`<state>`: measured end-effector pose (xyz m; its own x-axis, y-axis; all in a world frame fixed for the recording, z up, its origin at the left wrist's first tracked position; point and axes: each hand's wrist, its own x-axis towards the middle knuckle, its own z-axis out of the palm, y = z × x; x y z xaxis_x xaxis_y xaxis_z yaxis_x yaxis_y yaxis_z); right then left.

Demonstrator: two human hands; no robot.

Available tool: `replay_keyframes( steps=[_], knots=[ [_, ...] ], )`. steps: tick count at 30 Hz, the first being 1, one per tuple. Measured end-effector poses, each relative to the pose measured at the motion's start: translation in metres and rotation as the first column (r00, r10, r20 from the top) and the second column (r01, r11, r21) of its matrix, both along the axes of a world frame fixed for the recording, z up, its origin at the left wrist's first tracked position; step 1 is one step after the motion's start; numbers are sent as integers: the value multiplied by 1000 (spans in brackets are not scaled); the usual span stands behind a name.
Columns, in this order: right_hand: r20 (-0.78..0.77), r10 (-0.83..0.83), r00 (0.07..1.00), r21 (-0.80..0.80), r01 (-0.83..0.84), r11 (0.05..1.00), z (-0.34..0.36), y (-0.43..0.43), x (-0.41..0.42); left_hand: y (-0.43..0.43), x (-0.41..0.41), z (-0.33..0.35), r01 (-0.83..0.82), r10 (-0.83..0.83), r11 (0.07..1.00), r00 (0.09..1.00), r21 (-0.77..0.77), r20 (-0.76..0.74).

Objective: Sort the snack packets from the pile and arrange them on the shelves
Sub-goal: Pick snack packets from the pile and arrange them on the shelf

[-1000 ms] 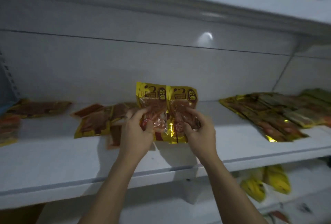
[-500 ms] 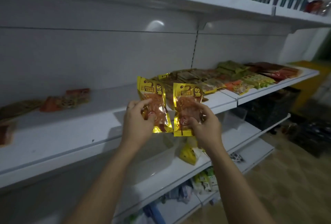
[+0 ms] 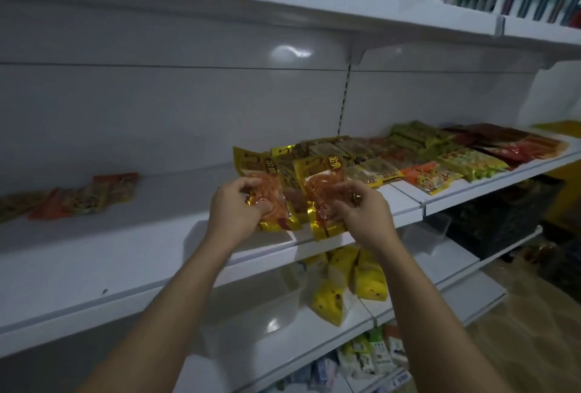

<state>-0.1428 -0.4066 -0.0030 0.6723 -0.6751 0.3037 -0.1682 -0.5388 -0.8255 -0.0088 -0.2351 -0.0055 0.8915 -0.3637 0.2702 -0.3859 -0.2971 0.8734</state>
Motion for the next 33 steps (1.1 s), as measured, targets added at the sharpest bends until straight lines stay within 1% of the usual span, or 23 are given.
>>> replay_keyframes(
  steps=[3, 6, 8, 11, 13, 16, 18, 19, 20, 21, 22, 23, 24, 25, 27, 28, 30, 33],
  knots=[
    [-30, 39, 999, -49, -41, 998, 11, -22, 38, -18, 36, 4, 2, -2, 1000, 1000, -11, 7],
    [-124, 81, 989, -118, -96, 988, 20, -48, 80, -40, 71, 5, 25, -24, 999, 1000, -45, 20],
    [-158, 118, 980, -158, -143, 977, 24, -63, 108, -56, 96, 2, 49, -50, 998, 998, -46, -29],
    [-122, 215, 969, -112, -228, 967, 24, -83, 147, -75, 127, -4, 55, -59, 997, 995, -59, -80],
    [-171, 233, 957, -109, -253, 961, 27, -95, 171, -89, 145, -8, 57, -65, 994, 994, -89, -92],
    [-277, 257, 926, -207, -319, 925, 21, -117, 208, -109, 162, -10, 15, -21, 998, 995, -66, -102],
    [-371, 205, 906, -287, -322, 902, 17, -128, 228, -120, 172, -19, -41, 42, 999, 994, 4, -97],
    [-452, 160, 878, -348, -339, 874, 15, -133, 237, -124, 174, -22, -54, 59, 997, 993, 59, -97],
    [-559, 80, 826, -431, -371, 823, 12, -137, 243, -127, 177, -27, -60, 74, 988, 993, 144, -90],
    [-650, -35, 759, -520, -410, 749, 10, -139, 247, -130, 180, -31, -68, 87, 965, 994, 253, -65],
    [-694, -151, 704, -594, -443, 672, 6, -142, 251, -131, 181, -33, -84, 102, 929, 994, 360, -32],
    [-696, -236, 678, -656, -468, 593, 3, -143, 252, -131, 182, -34, -107, 115, 893, 993, 437, 8],
    [-687, -273, 674, -690, -485, 538, -2, -145, 254, -131, 181, -34, -130, 124, 870, 991, 475, 43],
    [-668, -270, 693, -714, -495, 495, -6, -145, 255, -130, 179, -34, -137, 119, 868, 991, 477, 69],
    [-668, -198, 718, -713, -541, 446, -9, -148, 258, -129, 174, -38, -115, 66, 878, 991, 465, 120],
    [-692, -158, 704, -688, -577, 441, -8, -149, 259, -128, 171, -41, -97, 42, 878, 991, 469, 127],
    [-751, -90, 654, -613, -639, 464, -5, -149, 258, -127, 169, -46, -91, 39, 873, 992, 478, 118],
    [-751, -21, 660, -590, -655, 472, -7, -153, 260, -129, 168, -47, -104, 65, 857, 993, 505, 95]
  ],
)
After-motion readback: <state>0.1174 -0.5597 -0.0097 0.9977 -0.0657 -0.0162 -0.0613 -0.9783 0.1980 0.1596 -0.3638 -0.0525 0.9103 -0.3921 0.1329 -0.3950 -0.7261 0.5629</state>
